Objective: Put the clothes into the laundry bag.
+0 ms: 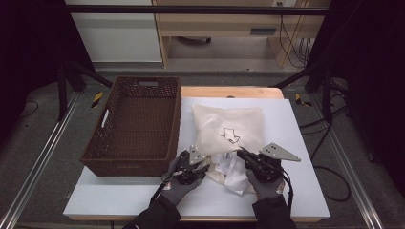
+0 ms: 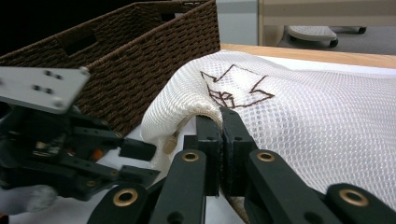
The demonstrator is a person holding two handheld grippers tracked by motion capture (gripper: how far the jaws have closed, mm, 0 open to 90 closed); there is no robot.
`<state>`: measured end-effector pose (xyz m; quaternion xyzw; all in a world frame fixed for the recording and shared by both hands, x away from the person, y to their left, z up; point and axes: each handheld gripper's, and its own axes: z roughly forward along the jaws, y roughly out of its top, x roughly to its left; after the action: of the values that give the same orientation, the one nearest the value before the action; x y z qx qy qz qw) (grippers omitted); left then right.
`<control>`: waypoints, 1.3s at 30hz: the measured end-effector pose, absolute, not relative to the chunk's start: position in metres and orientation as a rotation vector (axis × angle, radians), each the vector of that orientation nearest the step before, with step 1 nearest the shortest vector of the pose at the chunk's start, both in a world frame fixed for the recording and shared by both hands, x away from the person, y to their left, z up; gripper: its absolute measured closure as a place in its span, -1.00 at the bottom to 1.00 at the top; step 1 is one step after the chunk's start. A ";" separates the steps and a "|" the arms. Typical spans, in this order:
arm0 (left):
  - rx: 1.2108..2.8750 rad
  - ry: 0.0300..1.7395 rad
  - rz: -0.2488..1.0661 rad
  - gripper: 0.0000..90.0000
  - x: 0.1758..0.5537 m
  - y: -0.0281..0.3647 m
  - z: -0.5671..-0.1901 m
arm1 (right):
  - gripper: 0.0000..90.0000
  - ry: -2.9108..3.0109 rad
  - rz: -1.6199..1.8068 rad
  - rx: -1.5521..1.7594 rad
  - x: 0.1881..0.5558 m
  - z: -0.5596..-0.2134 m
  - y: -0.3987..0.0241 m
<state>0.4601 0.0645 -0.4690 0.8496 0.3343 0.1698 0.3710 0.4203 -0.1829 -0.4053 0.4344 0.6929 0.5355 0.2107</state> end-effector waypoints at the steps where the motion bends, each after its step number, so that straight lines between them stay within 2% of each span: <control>1: 2.184 0.864 0.424 0.62 0.461 0.065 -0.470 | 0.96 1.927 1.488 1.206 0.420 -0.405 -0.183; 4: 2.189 0.860 0.414 0.93 0.460 0.067 -0.469 | 0.96 1.926 1.489 1.208 0.420 -0.405 -0.183; 10: 2.207 0.834 0.444 0.96 0.450 0.076 -0.465 | 0.96 1.919 1.487 1.214 0.420 -0.405 -0.186; 18: 2.171 0.711 0.536 0.72 0.426 0.058 -0.440 | 0.96 1.919 1.487 1.213 0.420 -0.404 -0.185; 22: 2.229 0.749 0.464 0.62 0.443 0.046 -0.455 | 0.96 1.920 1.484 1.209 0.420 -0.404 -0.184; 28: 2.266 0.740 0.420 0.19 0.458 0.039 -0.477 | 0.96 1.923 1.488 1.209 0.420 -0.404 -0.184; 30: 2.266 0.729 0.432 0.14 0.456 0.037 -0.479 | 0.96 1.922 1.491 1.207 0.420 -0.404 -0.183; 32: 2.260 0.757 0.371 0.25 0.458 0.039 -0.478 | 0.96 1.923 1.485 1.208 0.420 -0.404 -0.183; 34: 2.262 0.761 0.367 0.35 0.456 0.038 -0.478 | 0.96 1.923 1.485 1.206 0.420 -0.404 -0.183; 35: 2.271 0.759 0.366 0.49 0.455 0.036 -0.477 | 0.96 1.922 1.485 1.207 0.420 -0.404 -0.183; 36: 2.281 0.765 0.375 0.53 0.455 0.035 -0.476 | 0.96 1.920 1.485 1.210 0.420 -0.404 -0.184; 37: 2.282 0.772 0.360 0.64 0.456 0.035 -0.476 | 0.96 1.920 1.486 1.209 0.420 -0.404 -0.184; 38: 2.287 0.773 0.373 0.91 0.456 0.034 -0.476 | 0.96 1.919 1.487 1.211 0.420 -0.404 -0.184; 39: 2.286 0.775 0.369 0.96 0.457 0.035 -0.475 | 0.96 1.919 1.487 1.211 0.420 -0.404 -0.184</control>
<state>0.4566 0.0349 -0.4755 0.8795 0.2980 0.1418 0.3428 0.4200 -0.1841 -0.4041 0.4361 0.6912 0.5356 0.2124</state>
